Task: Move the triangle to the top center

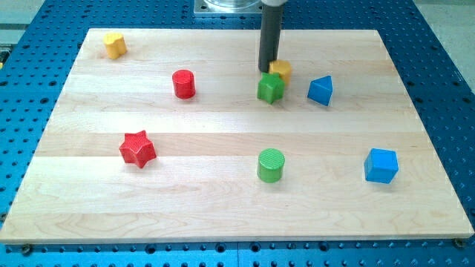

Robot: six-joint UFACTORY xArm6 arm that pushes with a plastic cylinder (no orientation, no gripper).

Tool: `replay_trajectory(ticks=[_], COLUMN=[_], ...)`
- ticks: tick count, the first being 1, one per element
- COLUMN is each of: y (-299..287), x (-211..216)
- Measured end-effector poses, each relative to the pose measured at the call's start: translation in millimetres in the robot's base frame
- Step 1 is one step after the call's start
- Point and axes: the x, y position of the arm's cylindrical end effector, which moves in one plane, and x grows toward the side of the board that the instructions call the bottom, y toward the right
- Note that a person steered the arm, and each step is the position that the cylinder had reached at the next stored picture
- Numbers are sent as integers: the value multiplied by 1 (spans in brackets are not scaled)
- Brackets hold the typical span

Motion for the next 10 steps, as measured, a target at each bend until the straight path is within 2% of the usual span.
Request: replay_trajectory(ticks=[1, 3, 4, 5, 6, 7, 8, 10], y=[8, 45, 56, -5, 33, 67, 120, 99], x=[33, -49, -8, 40, 104, 129, 114, 23])
